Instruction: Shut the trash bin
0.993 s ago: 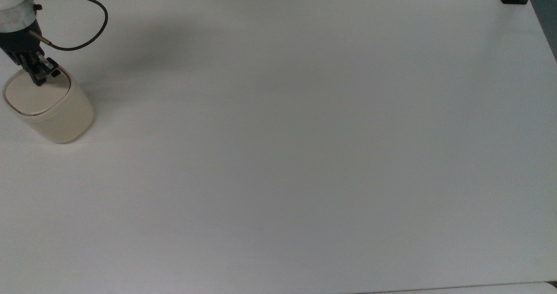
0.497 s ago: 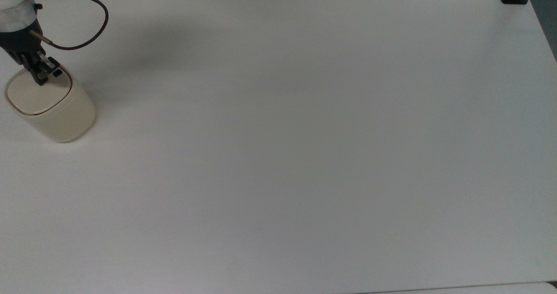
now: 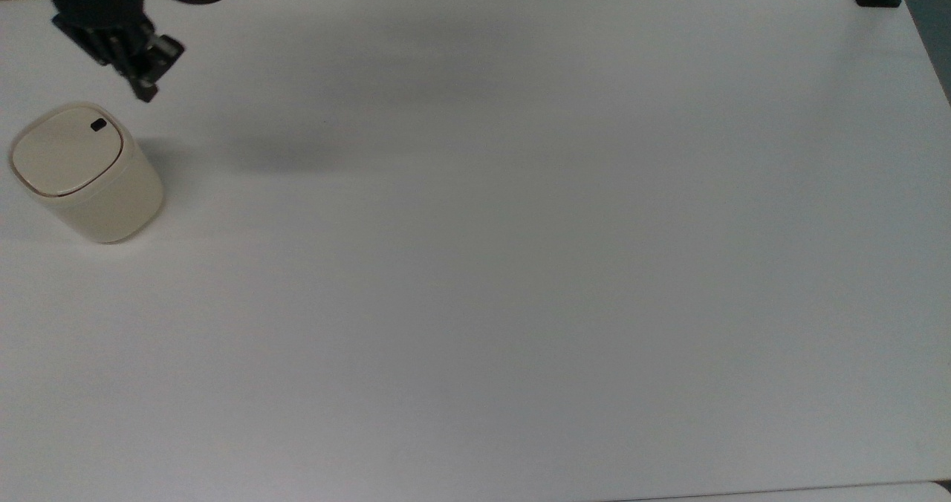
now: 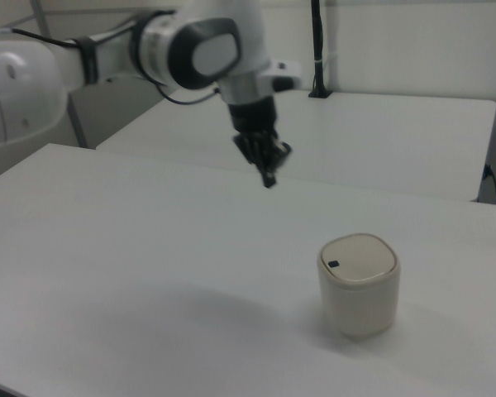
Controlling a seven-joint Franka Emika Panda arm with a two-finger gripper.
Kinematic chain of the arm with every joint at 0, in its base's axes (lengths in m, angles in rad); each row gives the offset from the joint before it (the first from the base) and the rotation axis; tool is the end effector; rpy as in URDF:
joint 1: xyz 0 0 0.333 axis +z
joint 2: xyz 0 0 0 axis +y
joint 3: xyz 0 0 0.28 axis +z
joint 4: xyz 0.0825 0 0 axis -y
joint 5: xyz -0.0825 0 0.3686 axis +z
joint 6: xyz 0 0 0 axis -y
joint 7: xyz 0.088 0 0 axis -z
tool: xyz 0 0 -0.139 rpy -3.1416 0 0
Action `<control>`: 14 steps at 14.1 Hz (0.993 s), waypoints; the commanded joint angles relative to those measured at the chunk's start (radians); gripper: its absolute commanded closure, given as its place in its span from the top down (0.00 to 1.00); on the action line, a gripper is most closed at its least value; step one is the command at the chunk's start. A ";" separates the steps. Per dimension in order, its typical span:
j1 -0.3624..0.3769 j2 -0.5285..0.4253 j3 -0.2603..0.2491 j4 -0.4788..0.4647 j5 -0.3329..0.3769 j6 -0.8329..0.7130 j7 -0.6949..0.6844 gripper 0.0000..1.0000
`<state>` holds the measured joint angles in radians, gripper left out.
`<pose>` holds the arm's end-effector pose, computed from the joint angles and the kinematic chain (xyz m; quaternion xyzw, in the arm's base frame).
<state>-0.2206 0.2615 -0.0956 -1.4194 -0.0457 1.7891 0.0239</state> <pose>0.5988 -0.1952 0.4959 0.9845 -0.1630 0.0490 0.0424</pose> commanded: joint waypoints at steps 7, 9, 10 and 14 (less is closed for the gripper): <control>0.282 -0.231 -0.010 -0.128 -0.002 -0.168 -0.042 0.03; 0.314 -0.237 -0.010 -0.136 -0.002 -0.197 -0.042 0.08; 0.323 -0.237 -0.010 -0.135 -0.002 -0.212 -0.042 0.10; 0.328 -0.229 -0.010 -0.135 0.003 -0.209 -0.044 0.44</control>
<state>0.0970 0.0499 -0.0904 -1.5200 -0.0462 1.5820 0.0078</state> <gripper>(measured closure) 0.872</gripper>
